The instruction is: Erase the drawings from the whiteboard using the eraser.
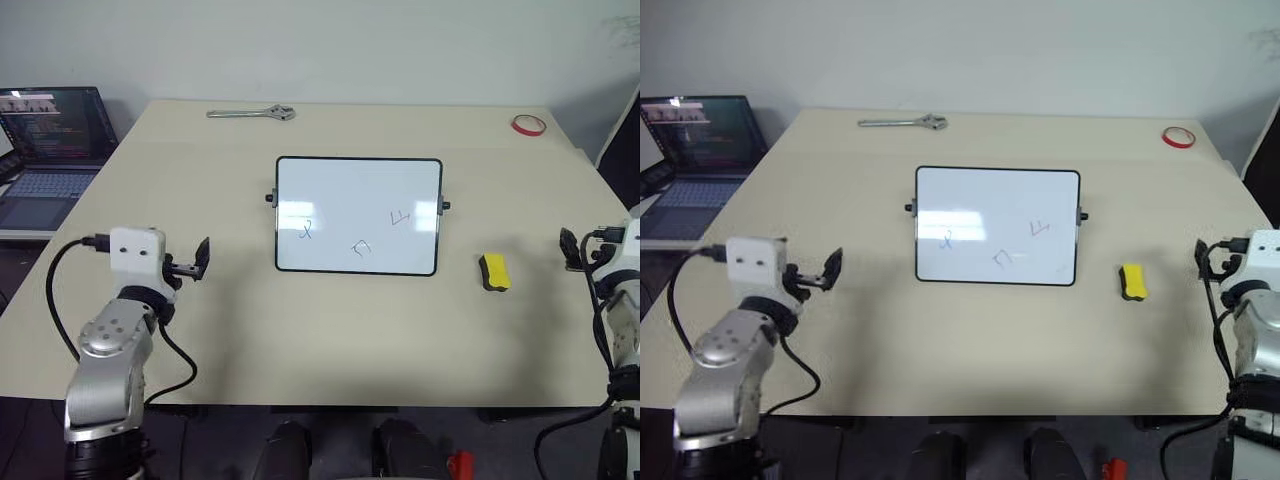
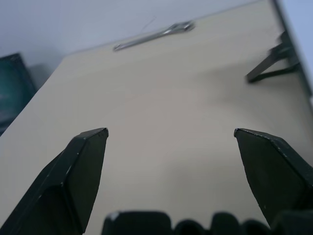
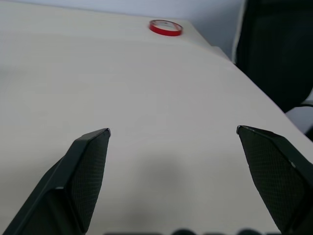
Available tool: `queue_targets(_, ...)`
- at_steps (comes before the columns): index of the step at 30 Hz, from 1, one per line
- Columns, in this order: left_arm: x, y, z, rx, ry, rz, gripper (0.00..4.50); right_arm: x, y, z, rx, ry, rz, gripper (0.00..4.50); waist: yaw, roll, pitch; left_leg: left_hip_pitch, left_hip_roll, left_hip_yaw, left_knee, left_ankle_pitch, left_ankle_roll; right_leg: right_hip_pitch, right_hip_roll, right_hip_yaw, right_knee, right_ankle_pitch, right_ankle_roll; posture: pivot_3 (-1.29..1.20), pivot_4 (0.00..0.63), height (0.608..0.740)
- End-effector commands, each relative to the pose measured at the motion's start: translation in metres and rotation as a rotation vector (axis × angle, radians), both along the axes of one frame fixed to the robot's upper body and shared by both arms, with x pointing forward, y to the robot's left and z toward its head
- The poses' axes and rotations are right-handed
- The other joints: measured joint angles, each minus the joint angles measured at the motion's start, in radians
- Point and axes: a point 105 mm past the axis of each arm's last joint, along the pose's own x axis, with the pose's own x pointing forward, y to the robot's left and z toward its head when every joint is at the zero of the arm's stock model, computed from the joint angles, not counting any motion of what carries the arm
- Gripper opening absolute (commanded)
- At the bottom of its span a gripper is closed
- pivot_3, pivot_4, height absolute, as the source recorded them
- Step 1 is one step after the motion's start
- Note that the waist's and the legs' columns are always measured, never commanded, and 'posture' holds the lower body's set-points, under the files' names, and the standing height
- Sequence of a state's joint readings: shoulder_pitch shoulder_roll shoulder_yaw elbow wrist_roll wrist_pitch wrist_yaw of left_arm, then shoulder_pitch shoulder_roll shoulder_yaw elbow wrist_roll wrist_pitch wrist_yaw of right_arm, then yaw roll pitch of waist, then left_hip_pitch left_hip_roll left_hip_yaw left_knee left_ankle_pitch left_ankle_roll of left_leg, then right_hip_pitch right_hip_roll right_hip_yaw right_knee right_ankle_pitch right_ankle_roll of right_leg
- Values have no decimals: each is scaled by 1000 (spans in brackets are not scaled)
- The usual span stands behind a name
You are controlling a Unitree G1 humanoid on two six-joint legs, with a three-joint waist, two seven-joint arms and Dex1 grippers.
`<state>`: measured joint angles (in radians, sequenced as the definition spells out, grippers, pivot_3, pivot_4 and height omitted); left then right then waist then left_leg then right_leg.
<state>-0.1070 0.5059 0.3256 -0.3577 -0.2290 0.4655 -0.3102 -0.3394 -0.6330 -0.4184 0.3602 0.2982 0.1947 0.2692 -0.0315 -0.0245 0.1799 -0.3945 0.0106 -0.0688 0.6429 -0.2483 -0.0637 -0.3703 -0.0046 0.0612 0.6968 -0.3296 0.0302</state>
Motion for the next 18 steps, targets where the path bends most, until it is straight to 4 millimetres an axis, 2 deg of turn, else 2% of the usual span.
queue_targets(1, -1, -21, 40, 12, -72, -206, 4500, -17, 16, 28, 22, -112, -21, 4487, 3, 0, 0, 0, 0, -1, 0, 0, 0, 0, 0, -1, 0, 0, 0, 0, 150, 740)
queue_targets(2, 1, -32, 46, 16, -70, -279, 4500, -23, 22, 30, 33, -117, -23, 4487, 4, 0, 0, -1, 1, -3, 0, 0, 0, 0, 0, -3, 0, 0, 0, 0, 150, 740)
queue_targets(5, 1, -83, 56, 56, -28, -582, 4500, -43, 35, 37, 69, -79, -6, 4487, 8, 2, 1, -3, 0, -6, 0, 0, 0, 0, 0, -6, 0, 0, 0, 0, 150, 740)
queue_targets(9, -11, -129, 56, 151, 42, -927, 4500, -59, 63, 14, 198, 171, 91, 4487, 3, 2, 1, -3, -2, -6, 2, 0, 0, 0, 0, -5, 0, 0, 1, 0, 150, 740)
queue_targets(11, -17, -143, 55, 174, 79, -1066, 4500, -63, 75, 15, 216, 216, 129, 4487, -5, 2, 1, -3, -1, -5, 1, 0, 0, 0, 2, -5, 0, 0, 0, 0, 150, 740)
queue_targets(15, -21, -151, 44, 257, 159, -1238, 4500, -60, 101, 17, 227, 261, 206, 4487, -17, 3, 2, -1, 0, -2, 0, 0, 1, -2, 4, -1, 1, 0, 0, 0, 150, 740)
queue_targets(18, -18, -151, 40, 293, 174, -1285, 4500, -56, 114, 11, 212, 288, 222, 4487, -22, 3, 2, -2, 0, -1, 0, 0, 1, -2, 5, 0, 1, 0, 0, 0, 150, 740)
